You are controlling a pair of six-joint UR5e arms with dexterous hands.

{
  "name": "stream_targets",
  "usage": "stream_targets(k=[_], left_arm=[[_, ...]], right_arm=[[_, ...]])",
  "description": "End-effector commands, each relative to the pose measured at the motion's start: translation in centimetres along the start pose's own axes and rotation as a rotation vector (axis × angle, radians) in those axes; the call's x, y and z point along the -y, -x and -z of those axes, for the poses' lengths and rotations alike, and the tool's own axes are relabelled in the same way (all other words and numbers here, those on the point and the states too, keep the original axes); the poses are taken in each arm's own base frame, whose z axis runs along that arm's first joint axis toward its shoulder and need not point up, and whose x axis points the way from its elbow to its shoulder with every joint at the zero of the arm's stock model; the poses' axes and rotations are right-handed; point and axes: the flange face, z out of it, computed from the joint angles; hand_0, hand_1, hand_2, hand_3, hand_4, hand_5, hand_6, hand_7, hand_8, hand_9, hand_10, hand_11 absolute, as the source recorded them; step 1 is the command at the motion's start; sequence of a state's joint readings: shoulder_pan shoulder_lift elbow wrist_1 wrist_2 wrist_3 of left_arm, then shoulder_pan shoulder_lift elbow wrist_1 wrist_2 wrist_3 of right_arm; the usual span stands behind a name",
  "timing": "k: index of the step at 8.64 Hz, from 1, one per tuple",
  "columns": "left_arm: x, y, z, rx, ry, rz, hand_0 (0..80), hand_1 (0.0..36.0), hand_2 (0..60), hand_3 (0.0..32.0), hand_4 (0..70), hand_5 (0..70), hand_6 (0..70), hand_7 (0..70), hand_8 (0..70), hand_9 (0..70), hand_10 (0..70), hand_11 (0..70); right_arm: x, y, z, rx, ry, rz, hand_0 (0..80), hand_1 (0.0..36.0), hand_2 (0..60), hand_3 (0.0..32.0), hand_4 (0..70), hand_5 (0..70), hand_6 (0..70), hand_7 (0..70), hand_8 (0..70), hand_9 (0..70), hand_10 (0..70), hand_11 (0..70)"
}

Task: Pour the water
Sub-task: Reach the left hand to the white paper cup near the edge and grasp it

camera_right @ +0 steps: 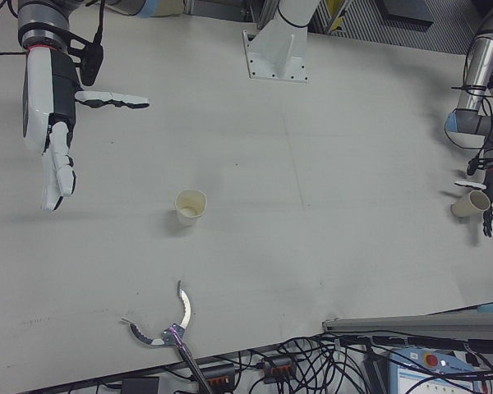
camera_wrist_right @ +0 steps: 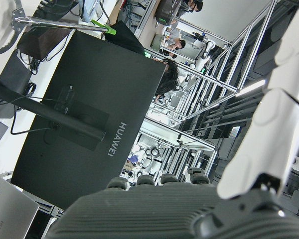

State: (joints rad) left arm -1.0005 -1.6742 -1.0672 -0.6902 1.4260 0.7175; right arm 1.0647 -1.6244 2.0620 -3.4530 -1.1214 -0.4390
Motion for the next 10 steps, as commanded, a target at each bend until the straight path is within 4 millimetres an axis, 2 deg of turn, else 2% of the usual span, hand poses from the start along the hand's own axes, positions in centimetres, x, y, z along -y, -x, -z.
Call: stream_targets(k=[1, 6, 7, 8, 9, 10], left_arm=[[-0.72, 0.35, -1.29, -0.002, 0.010, 0.009, 45.2, 12.8, 7.6, 0.0, 0.0, 7.5, 1.3, 3.6, 0.0, 0.0, 1.8, 3.8], [-0.21, 0.16, -0.57, -0.001, -0.005, 0.016, 46.3, 14.0, 7.0, 0.0, 0.2, 7.7, 1.8, 3.9, 0.0, 0.0, 1.9, 4.2], [-0.29, 0.11, -0.64, -0.001, -0.005, 0.016, 46.5, 15.1, 9.7, 0.0, 0.6, 8.5, 1.9, 4.2, 0.0, 0.0, 2.1, 4.5], [-0.30, 0.09, -0.71, 0.005, -0.014, 0.014, 46.3, 15.4, 14.6, 0.0, 8.6, 17.2, 1.8, 3.1, 0.0, 0.0, 2.6, 5.1], [-0.29, 0.10, -0.69, 0.009, -0.019, 0.013, 46.3, 17.0, 24.4, 0.0, 18.2, 26.4, 1.3, 2.8, 0.0, 0.0, 3.2, 5.6], [-0.09, 0.00, -0.52, -0.001, -0.035, 0.012, 46.6, 18.0, 29.6, 0.0, 25.9, 33.4, 2.1, 5.4, 0.0, 0.0, 3.1, 5.4]], right_arm=[[0.57, -0.29, -0.03, -0.005, -0.010, -0.001, 46.5, 14.2, 6.4, 1.6, 0.0, 5.6, 0.0, 0.0, 0.0, 0.0, 0.0, 0.0], [1.04, -0.67, -0.17, -0.010, -0.019, 0.001, 46.3, 14.2, 6.4, 1.2, 0.0, 4.7, 0.0, 0.0, 0.0, 0.0, 0.0, 0.0], [1.11, -0.67, -0.11, -0.011, -0.020, 0.003, 46.3, 14.2, 6.2, 1.2, 0.0, 4.7, 0.0, 0.0, 0.0, 0.0, 0.0, 0.0], [1.30, -0.79, -0.17, -0.013, -0.024, 0.003, 46.4, 14.1, 6.4, 1.2, 0.0, 4.7, 0.0, 0.0, 0.0, 0.0, 0.0, 0.0], [1.40, -0.95, -0.23, -0.015, -0.025, 0.003, 46.4, 13.9, 6.2, 1.2, 0.0, 4.8, 0.0, 0.0, 0.0, 0.0, 0.0, 0.0], [1.43, -1.04, -0.22, -0.017, -0.026, 0.003, 46.3, 13.8, 6.2, 1.2, 0.0, 5.1, 0.0, 0.0, 0.0, 0.0, 0.0, 0.0]])
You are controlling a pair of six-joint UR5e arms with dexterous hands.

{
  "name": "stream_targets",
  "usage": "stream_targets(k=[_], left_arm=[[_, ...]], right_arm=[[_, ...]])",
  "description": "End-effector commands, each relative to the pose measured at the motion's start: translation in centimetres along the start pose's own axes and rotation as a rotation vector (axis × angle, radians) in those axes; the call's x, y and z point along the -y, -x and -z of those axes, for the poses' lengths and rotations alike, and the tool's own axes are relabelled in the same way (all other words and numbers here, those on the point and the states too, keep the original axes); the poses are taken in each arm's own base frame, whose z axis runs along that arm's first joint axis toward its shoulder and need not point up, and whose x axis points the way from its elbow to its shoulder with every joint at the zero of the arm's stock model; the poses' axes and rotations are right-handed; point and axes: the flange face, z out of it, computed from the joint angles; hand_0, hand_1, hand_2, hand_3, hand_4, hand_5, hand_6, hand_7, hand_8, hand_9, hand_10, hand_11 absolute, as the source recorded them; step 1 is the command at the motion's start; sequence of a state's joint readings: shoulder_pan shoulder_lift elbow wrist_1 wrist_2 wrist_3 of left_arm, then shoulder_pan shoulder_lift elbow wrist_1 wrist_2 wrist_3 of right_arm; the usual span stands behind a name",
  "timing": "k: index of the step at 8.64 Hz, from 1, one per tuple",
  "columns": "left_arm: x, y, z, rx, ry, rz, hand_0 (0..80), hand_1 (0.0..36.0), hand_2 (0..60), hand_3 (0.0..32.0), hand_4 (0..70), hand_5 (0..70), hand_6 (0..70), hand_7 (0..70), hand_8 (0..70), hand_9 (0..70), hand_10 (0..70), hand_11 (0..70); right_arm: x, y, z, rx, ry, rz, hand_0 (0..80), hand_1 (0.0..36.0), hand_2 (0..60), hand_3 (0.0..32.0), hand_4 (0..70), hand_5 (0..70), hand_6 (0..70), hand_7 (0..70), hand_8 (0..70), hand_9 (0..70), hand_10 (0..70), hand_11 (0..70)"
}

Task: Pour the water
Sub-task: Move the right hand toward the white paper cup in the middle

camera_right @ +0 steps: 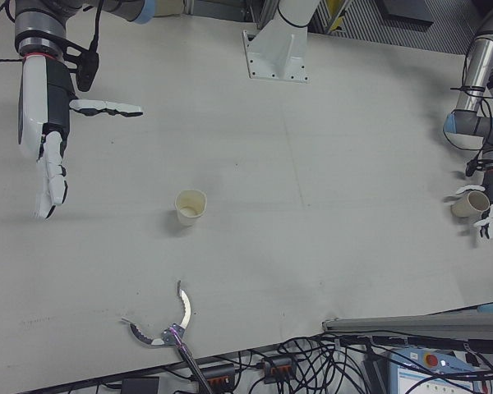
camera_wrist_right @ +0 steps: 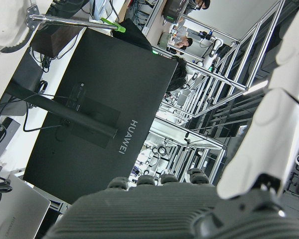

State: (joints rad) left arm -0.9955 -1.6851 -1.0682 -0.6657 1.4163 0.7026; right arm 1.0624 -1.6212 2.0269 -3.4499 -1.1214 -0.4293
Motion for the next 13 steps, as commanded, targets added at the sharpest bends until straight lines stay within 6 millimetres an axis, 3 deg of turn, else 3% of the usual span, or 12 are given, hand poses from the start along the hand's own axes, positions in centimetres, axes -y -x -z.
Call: stream_targets(k=[1, 3, 5, 6, 7, 8, 9, 10, 13], left_arm=[[0.4, -0.2, 0.3, -0.017, -0.038, 0.004, 46.9, 18.7, 33.0, 0.0, 30.1, 35.6, 3.4, 8.7, 0.0, 0.3, 3.7, 6.3], [0.5, -0.4, 0.3, -0.017, -0.049, 0.011, 46.3, 17.4, 36.5, 0.0, 37.3, 48.5, 7.0, 16.8, 0.4, 1.9, 3.8, 6.3], [0.9, -0.9, 0.7, -0.027, -0.061, 0.009, 45.7, 21.0, 60.0, 0.0, 46.0, 66.8, 14.2, 28.8, 2.9, 7.9, 5.8, 9.0], [1.5, -1.1, 1.4, -0.048, -0.087, 0.037, 45.1, 22.4, 60.0, 0.0, 44.1, 70.0, 16.5, 31.0, 5.7, 11.6, 6.4, 10.0], [2.4, -1.2, 3.0, -0.080, -0.131, 0.084, 45.4, 23.2, 60.0, 0.0, 42.4, 70.0, 17.7, 31.6, 7.4, 13.8, 6.9, 10.7], [2.7, -1.5, 3.4, -0.110, -0.143, 0.131, 44.5, 22.7, 60.0, 0.0, 40.3, 69.8, 17.6, 31.1, 7.6, 14.0, 6.7, 10.5], [2.4, -1.7, 3.1, -0.123, -0.128, 0.190, 44.0, 22.1, 60.0, 0.0, 38.5, 68.1, 17.3, 30.4, 7.4, 13.8, 6.6, 10.3], [1.5, -2.2, 2.3, -0.139, -0.105, 0.227, 44.0, 22.0, 60.0, 0.0, 38.0, 67.1, 17.0, 29.8, 7.3, 13.5, 6.5, 10.1], [0.9, -2.6, 1.6, -0.157, -0.073, 0.344, 45.2, 21.7, 60.0, 0.0, 40.8, 68.7, 16.6, 29.5, 6.4, 12.3, 4.8, 7.6]], right_arm=[[0.3, -0.3, -0.1, -0.004, -0.007, 0.002, 46.2, 13.6, 5.9, 1.6, 0.0, 5.1, 0.0, 0.0, 0.0, 0.0, 0.0, 0.0], [0.8, -0.6, -0.2, -0.008, -0.015, 0.005, 46.1, 13.5, 6.1, 1.0, 0.0, 5.4, 0.0, 0.0, 0.0, 0.0, 0.0, 0.0], [0.5, -0.6, -0.6, -0.004, -0.011, 0.003, 45.9, 13.4, 6.2, 1.2, 0.0, 5.4, 0.0, 0.0, 0.0, 0.0, 0.0, 0.0], [0.5, -0.6, -0.6, -0.006, -0.010, 0.003, 46.1, 13.3, 5.9, 1.6, 0.0, 5.2, 0.0, 0.0, 0.0, 0.0, 0.0, 0.0], [0.5, -0.6, -0.6, -0.006, -0.010, 0.003, 45.9, 13.3, 5.8, 1.8, 0.0, 5.0, 0.0, 0.0, 0.0, 0.0, 0.0, 0.0], [0.4, -0.8, -0.6, -0.008, -0.009, 0.002, 46.0, 13.3, 5.8, 2.0, 0.0, 5.0, 0.0, 0.0, 0.0, 0.0, 0.0, 0.0], [0.1, -0.9, -0.9, -0.006, -0.004, 0.004, 46.0, 13.2, 5.8, 2.0, 0.0, 5.5, 0.0, 0.0, 0.0, 0.0, 0.0, 0.0], [0.3, -1.7, -2.5, -0.003, -0.007, -0.003, 45.9, 13.2, 6.0, 1.4, 0.0, 6.1, 0.0, 0.0, 0.0, 0.0, 0.0, 0.0], [-2.1, -9.7, -6.7, -0.080, 0.057, -0.026, 45.9, 13.5, 6.8, 1.8, 0.0, 5.8, 0.0, 0.0, 0.0, 0.0, 0.0, 0.0]])
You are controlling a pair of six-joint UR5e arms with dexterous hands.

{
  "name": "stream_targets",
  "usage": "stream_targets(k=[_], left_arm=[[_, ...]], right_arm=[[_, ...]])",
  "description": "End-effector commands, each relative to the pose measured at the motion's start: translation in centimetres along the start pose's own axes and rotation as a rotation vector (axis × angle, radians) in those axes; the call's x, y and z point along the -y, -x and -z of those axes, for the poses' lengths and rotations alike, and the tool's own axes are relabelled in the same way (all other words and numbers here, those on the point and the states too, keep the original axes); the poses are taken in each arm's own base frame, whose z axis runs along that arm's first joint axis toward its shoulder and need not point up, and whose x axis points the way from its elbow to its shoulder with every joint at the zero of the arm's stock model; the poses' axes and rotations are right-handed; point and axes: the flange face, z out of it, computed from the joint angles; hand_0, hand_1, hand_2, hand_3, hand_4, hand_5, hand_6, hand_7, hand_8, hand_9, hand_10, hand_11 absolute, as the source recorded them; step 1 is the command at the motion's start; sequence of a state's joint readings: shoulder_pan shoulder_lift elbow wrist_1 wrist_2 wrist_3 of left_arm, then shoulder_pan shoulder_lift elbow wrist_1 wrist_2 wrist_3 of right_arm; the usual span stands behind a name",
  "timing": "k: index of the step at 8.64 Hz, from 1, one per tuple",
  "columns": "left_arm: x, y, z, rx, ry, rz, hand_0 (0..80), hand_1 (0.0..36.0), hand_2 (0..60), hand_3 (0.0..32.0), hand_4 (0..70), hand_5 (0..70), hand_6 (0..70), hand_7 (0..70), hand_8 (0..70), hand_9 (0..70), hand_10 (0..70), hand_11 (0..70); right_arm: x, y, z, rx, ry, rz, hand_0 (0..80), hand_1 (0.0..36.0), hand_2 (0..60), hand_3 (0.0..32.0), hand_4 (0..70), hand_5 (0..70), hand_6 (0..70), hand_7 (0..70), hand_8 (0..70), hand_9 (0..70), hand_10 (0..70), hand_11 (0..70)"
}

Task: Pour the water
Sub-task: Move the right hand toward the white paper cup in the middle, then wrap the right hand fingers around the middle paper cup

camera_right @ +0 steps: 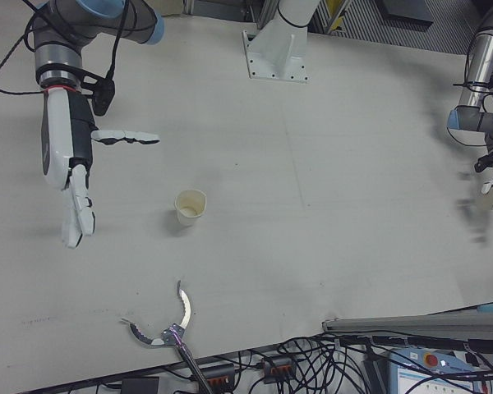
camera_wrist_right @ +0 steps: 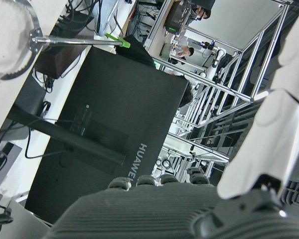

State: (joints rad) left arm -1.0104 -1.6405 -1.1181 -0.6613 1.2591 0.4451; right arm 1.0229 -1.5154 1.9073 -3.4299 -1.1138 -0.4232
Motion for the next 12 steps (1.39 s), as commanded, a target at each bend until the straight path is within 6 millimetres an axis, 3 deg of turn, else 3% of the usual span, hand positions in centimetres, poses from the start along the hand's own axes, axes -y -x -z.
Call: stream_targets(k=[1, 4, 5, 10, 11, 12], left_arm=[[-0.7, -0.2, -0.5, -0.009, 0.018, 0.106, 45.6, 21.8, 60.0, 0.0, 41.9, 69.2, 16.4, 29.2, 6.5, 12.4, 4.6, 7.3], [-0.3, -0.5, 0.7, -0.008, 0.012, 0.105, 45.8, 21.8, 60.0, 0.0, 41.2, 70.0, 16.3, 29.2, 6.0, 11.8, 4.2, 6.7], [0.0, -0.5, 1.3, -0.003, 0.003, 0.101, 45.7, 22.0, 60.0, 0.0, 41.0, 70.0, 16.4, 29.2, 6.1, 11.9, 4.2, 6.8], [0.4, -0.6, 2.1, 0.002, -0.009, 0.098, 45.8, 21.0, 59.5, 0.0, 38.8, 68.8, 16.3, 28.9, 5.8, 11.5, 4.5, 7.2], [0.5, -0.7, 2.1, 0.001, -0.011, 0.108, 46.0, 20.9, 57.1, 0.0, 37.3, 69.4, 16.3, 28.7, 5.9, 11.6, 4.4, 7.2], [0.5, -0.7, 2.2, 0.002, -0.012, 0.110, 46.1, 20.8, 56.6, 0.0, 37.7, 69.8, 16.5, 29.0, 6.1, 11.8, 4.6, 7.4]], right_arm=[[-0.4, -8.0, -3.1, -0.079, 0.050, -0.016, 46.0, 13.5, 7.1, 1.4, 0.0, 6.7, 0.0, 0.0, 0.0, 0.0, 0.0, 0.0], [0.3, -12.7, -1.6, -0.155, 0.067, -0.020, 46.3, 14.2, 8.0, 2.2, 0.0, 7.3, 0.0, 0.0, 0.0, 0.0, 0.0, 0.0], [-0.3, -14.2, -1.0, -0.183, 0.080, -0.024, 46.3, 14.4, 7.6, 2.8, 0.0, 6.8, 0.0, 0.0, 0.0, 0.0, 0.0, 0.0], [0.1, -15.7, -0.1, -0.207, 0.068, -0.040, 47.0, 15.7, 6.5, 3.4, 0.0, 4.7, 0.0, 0.0, 0.0, 0.0, 0.0, 0.0], [-0.1, -17.1, 0.8, -0.189, 0.046, -0.094, 47.1, 16.0, 6.5, 1.6, 0.0, 2.9, 0.0, 0.0, 0.0, 0.0, 0.0, 0.0], [0.4, -19.3, 1.6, -0.177, 0.011, -0.176, 46.8, 15.8, 6.6, 1.8, 0.0, 3.1, 0.0, 0.0, 0.0, 0.0, 0.0, 0.0]])
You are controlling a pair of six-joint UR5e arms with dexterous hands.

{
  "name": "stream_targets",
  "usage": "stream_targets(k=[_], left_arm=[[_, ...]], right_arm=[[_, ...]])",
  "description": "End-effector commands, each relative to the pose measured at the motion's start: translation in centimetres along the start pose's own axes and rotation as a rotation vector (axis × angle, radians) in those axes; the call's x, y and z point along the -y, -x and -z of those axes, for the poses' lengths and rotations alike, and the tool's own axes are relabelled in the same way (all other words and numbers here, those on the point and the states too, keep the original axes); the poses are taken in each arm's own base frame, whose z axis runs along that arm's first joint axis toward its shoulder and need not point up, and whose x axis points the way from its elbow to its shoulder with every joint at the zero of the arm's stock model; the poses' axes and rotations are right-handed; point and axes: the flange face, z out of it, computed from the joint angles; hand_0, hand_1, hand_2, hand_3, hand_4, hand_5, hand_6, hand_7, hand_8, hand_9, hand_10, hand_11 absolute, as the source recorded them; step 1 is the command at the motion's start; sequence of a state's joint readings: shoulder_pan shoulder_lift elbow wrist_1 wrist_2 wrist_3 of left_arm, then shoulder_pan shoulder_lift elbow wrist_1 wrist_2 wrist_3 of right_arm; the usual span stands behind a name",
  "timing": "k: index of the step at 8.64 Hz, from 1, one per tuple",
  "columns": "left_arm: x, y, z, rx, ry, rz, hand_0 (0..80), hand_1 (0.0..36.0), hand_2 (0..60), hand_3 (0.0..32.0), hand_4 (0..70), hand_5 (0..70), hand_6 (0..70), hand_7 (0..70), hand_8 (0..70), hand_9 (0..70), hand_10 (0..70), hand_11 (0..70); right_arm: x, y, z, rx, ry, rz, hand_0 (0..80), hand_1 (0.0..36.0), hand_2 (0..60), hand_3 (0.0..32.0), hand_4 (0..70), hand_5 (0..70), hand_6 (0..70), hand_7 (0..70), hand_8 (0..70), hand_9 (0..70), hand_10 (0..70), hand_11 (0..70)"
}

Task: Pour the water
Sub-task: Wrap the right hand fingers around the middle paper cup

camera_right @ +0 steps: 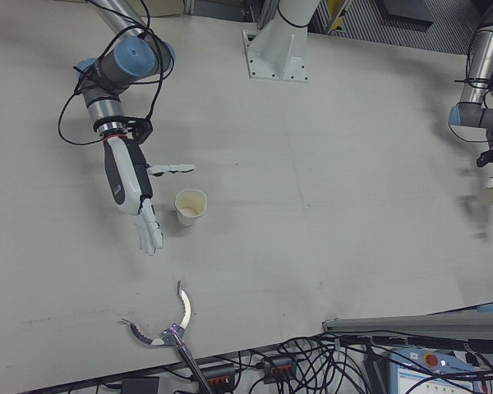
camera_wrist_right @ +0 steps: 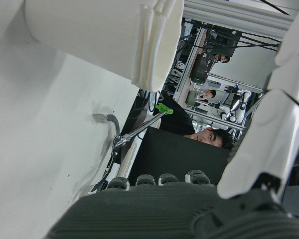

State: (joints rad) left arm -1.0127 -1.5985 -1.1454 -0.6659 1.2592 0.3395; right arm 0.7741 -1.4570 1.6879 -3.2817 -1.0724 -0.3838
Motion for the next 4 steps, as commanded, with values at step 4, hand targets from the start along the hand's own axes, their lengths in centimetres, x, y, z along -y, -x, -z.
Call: stream_targets(k=[4], left_arm=[[0.7, -0.7, 1.4, -0.007, -0.009, 0.016, 46.1, 19.9, 52.1, 0.0, 37.3, 68.6, 16.6, 28.9, 5.8, 11.5, 4.4, 7.1]], right_arm=[[-0.2, -5.5, 1.0, 0.008, -0.028, -0.158, 46.7, 15.8, 7.3, 1.2, 0.0, 2.2, 0.0, 0.0, 0.0, 0.0, 0.0, 0.0]])
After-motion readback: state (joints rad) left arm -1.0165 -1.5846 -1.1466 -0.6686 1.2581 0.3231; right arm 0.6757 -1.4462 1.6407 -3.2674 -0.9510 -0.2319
